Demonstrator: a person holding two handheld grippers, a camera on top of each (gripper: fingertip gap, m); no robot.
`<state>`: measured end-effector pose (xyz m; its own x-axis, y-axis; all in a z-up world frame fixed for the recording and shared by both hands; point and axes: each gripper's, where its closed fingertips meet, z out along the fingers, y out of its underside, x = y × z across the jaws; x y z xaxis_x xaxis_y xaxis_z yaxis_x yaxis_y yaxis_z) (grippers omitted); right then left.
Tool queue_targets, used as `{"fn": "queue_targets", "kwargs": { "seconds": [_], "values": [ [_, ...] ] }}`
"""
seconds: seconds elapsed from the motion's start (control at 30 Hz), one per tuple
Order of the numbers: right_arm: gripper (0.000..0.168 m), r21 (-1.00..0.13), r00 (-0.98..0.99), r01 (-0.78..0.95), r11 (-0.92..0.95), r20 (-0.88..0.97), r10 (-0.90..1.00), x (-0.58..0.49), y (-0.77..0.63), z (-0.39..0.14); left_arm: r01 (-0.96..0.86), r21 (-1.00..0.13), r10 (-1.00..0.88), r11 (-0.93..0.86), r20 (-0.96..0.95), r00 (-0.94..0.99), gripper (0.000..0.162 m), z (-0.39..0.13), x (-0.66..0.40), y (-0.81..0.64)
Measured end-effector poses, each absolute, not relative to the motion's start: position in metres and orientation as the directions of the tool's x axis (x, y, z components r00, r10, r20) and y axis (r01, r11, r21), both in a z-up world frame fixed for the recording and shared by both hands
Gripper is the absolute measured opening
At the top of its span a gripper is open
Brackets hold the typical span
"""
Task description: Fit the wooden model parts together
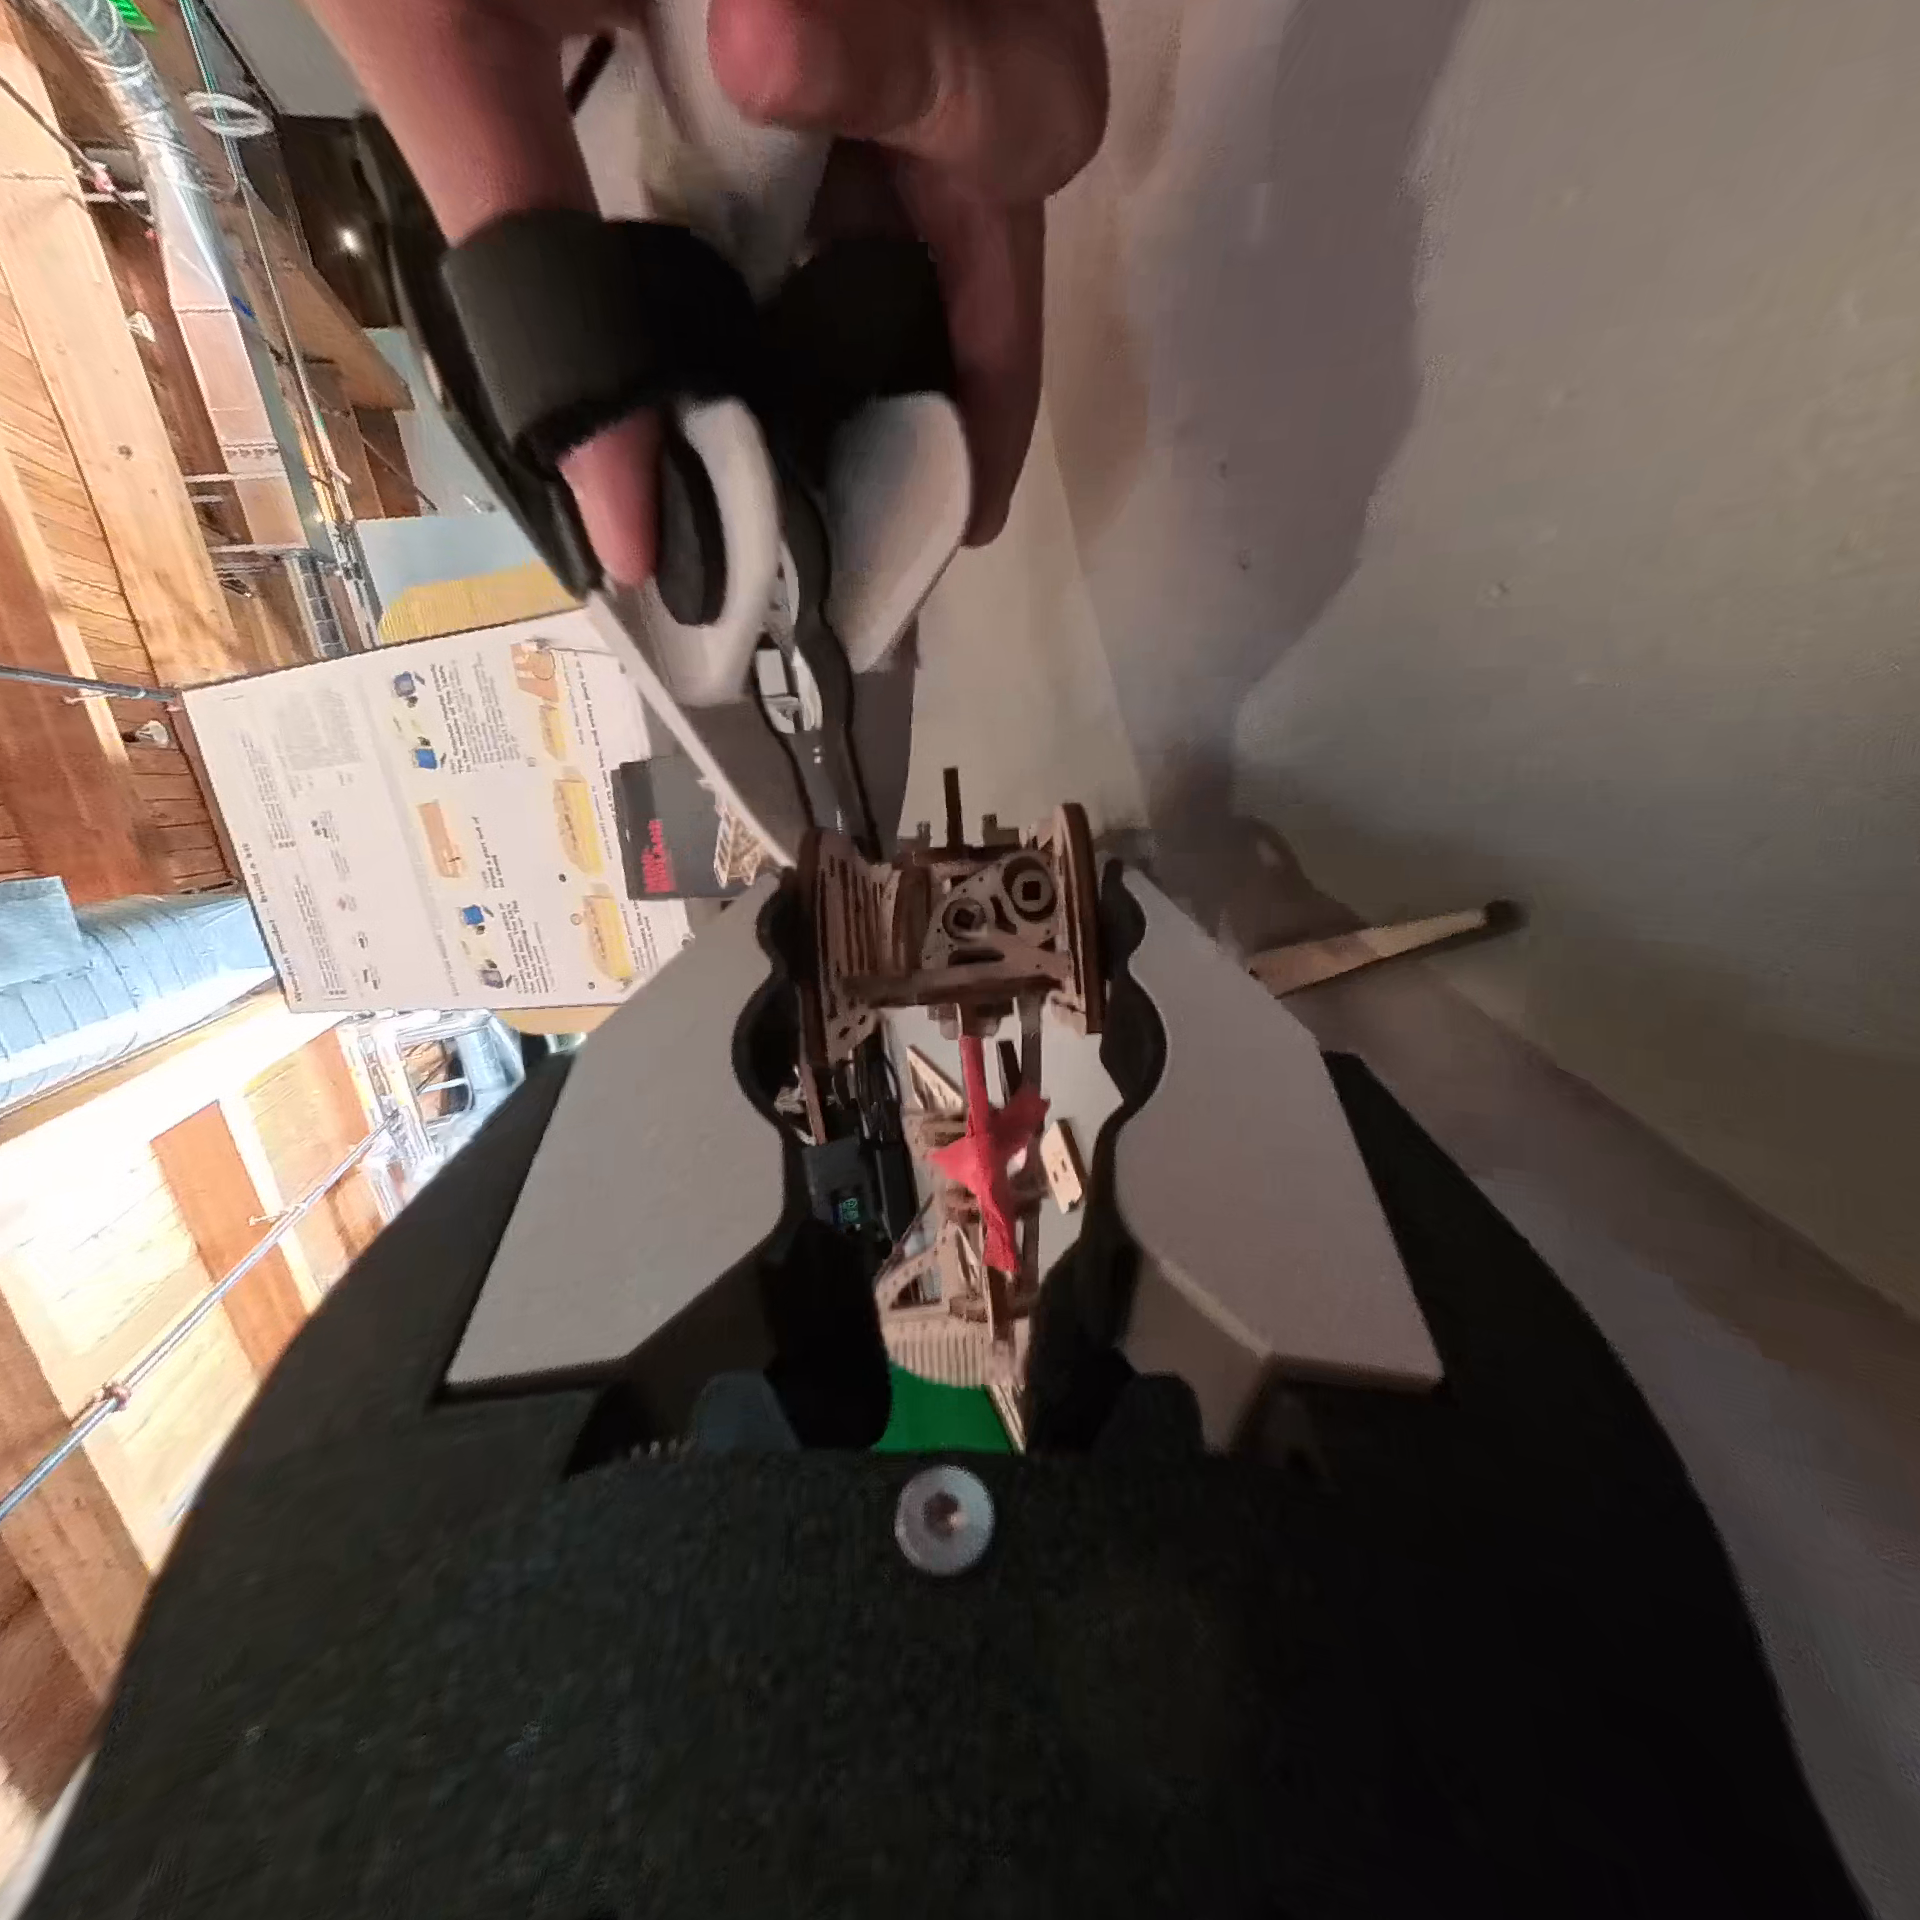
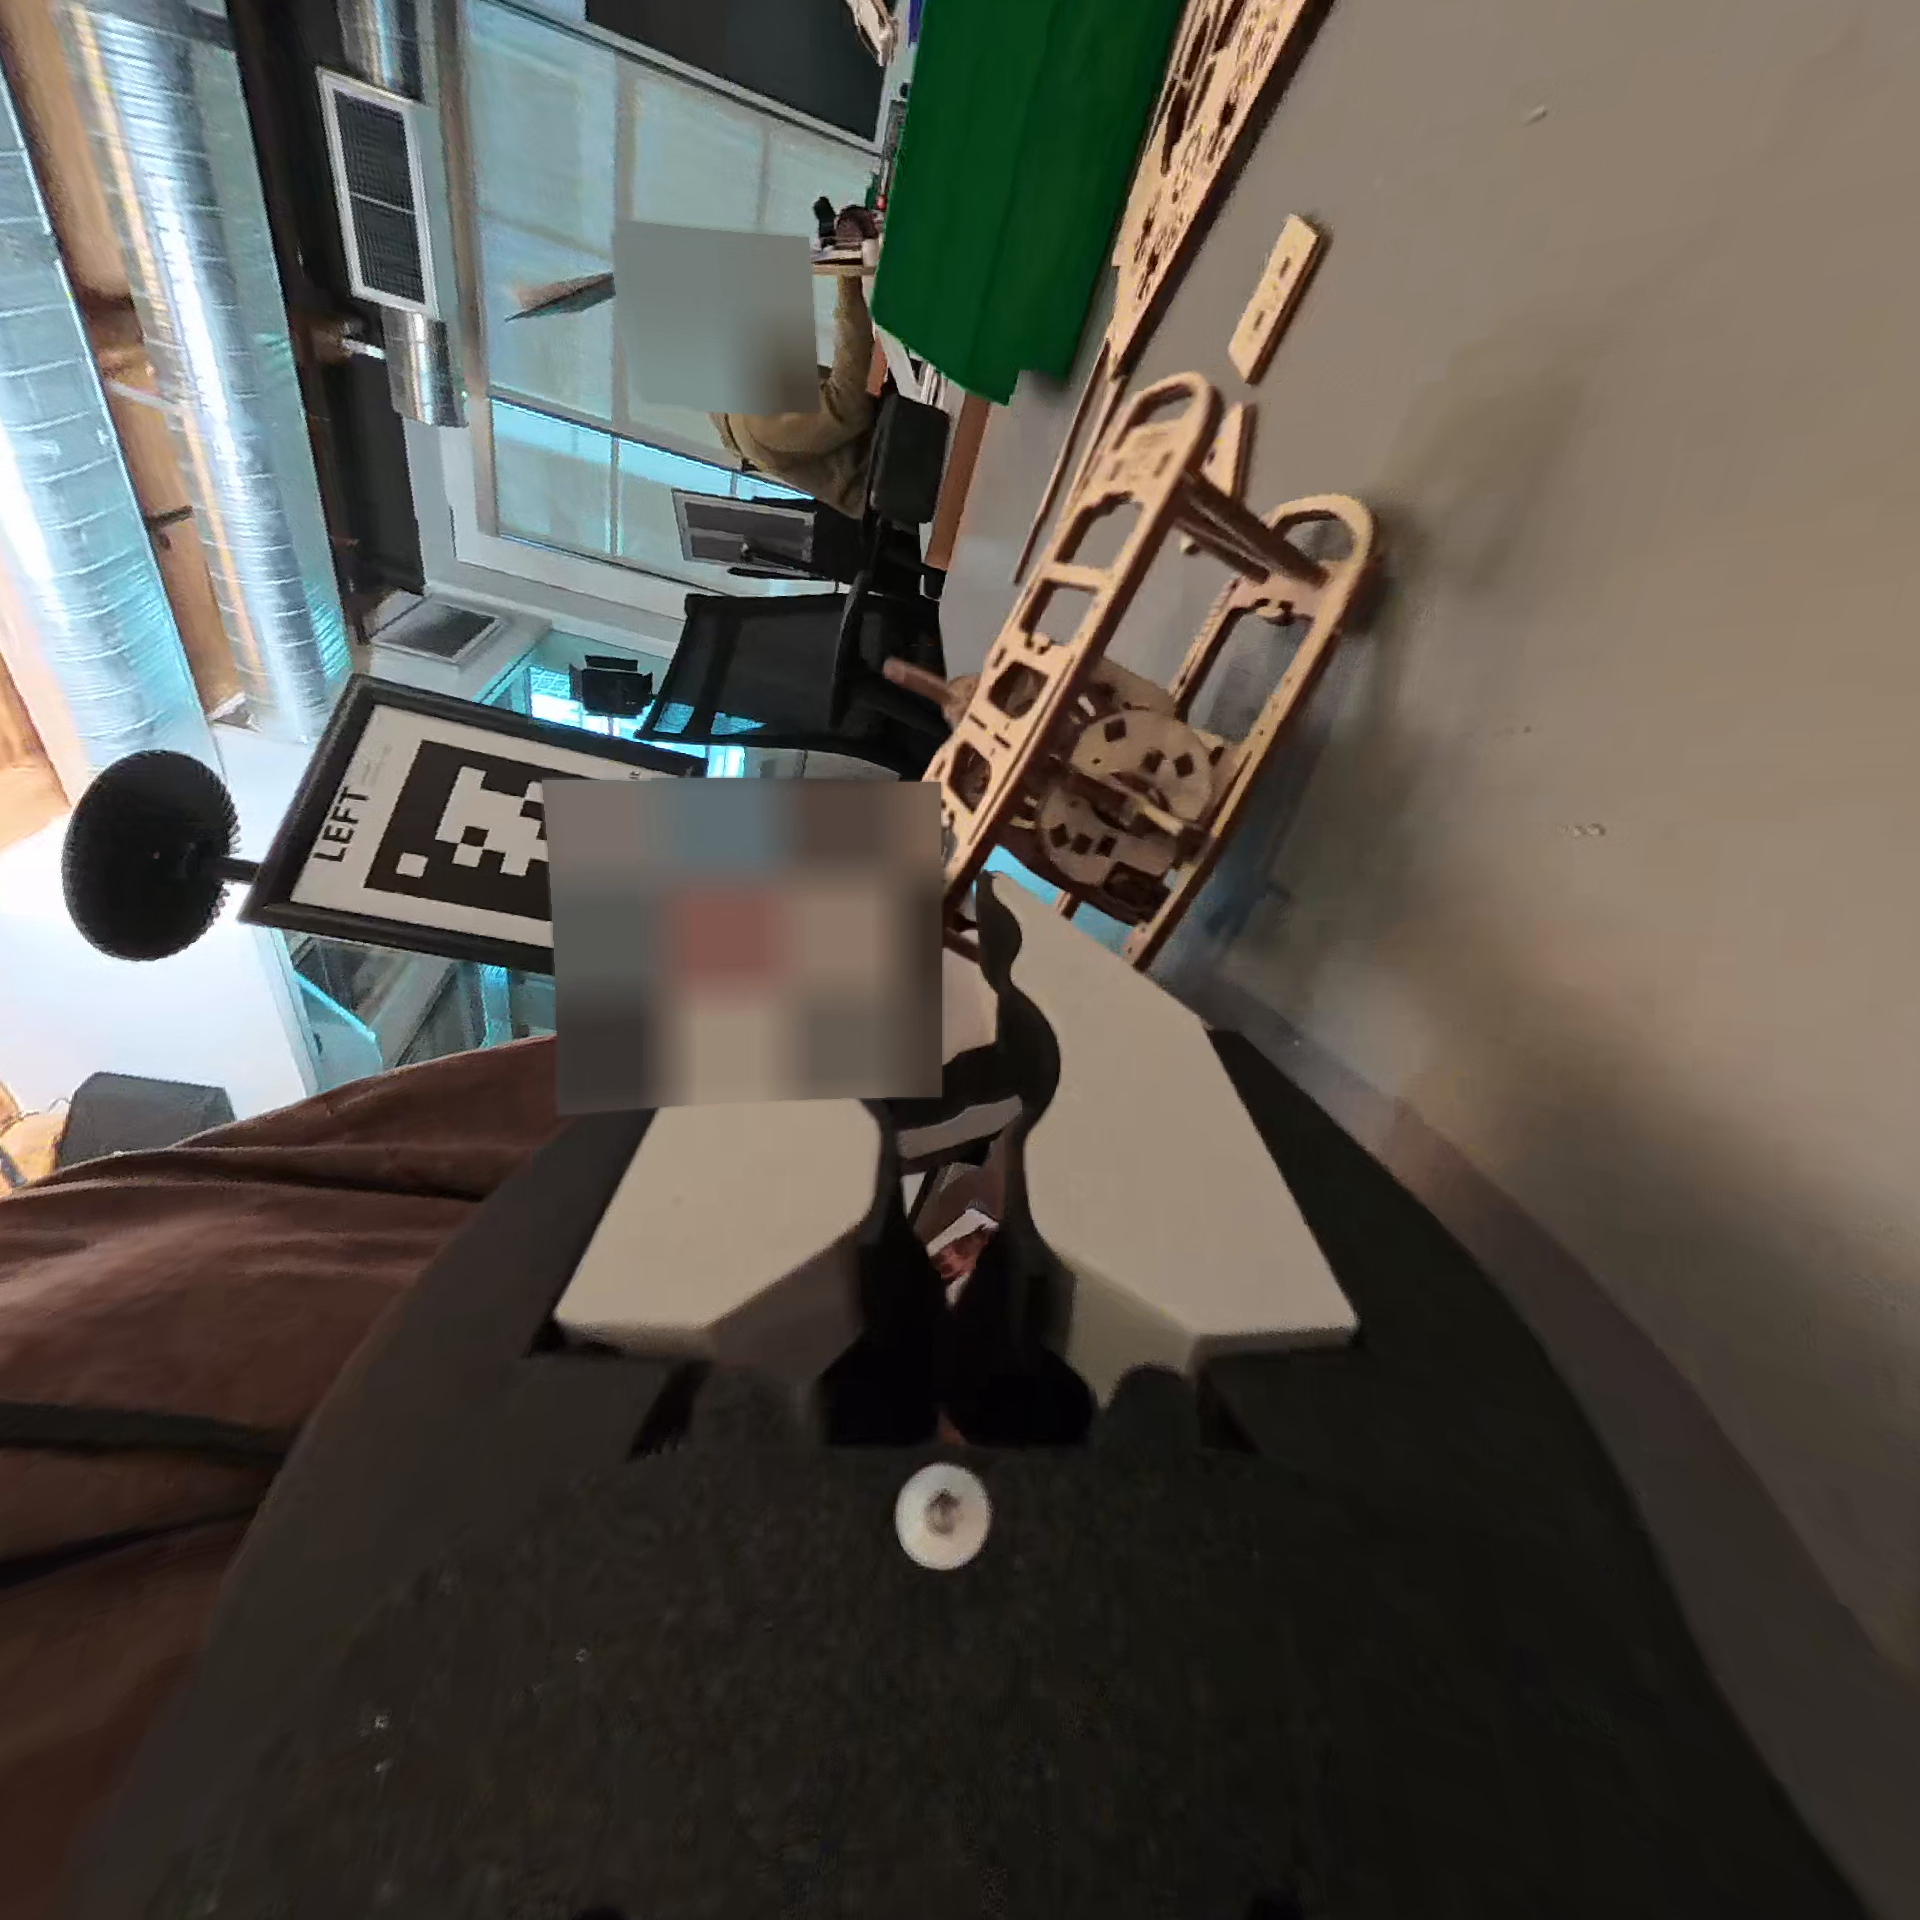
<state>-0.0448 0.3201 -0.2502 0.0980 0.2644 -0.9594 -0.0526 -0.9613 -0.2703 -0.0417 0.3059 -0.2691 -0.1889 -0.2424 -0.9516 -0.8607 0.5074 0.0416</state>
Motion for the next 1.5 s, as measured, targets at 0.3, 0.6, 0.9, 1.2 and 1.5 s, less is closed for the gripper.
{"fn": "queue_targets", "kwargs": {
  "seconds": [0.3, 0.6, 0.9, 1.2, 1.5],
  "values": [
    [0.001, -0.419, 0.24, -0.137, -0.898, -0.893, 0.38, -0.034, 0.347, -0.247, -0.89, -0.193, -0.508, 0.413, -0.86, -0.049, 0.078, -0.278, -0.053, 0.294],
    [0.005, -0.516, 0.345, -0.1, -0.85, -0.82, 0.457, -0.029, 0.36, -0.257, -0.556, -0.809, -0.614, -0.192, -0.342, 0.711, 0.05, -0.193, -0.224, 0.294],
    [0.032, -0.749, 0.697, 0.026, -0.662, -0.461, 0.549, 0.018, 0.362, -0.25, -0.048, -0.895, -0.253, -0.444, 0.074, 0.965, 0.038, -0.271, -0.418, 0.27],
    [0.037, -0.875, 0.731, 0.14, -0.463, -0.224, 0.644, -0.037, 0.347, -0.205, 0.217, -0.876, 0.166, -0.43, 0.16, 0.973, 0.024, -0.427, -0.516, 0.197],
    [0.041, -0.861, 0.683, 0.091, -0.5, -0.311, 0.66, -0.083, 0.342, -0.203, 0.459, -0.268, 0.367, -0.847, 0.329, 0.87, 0.03, -0.739, -0.472, 0.026]
  ]
}}
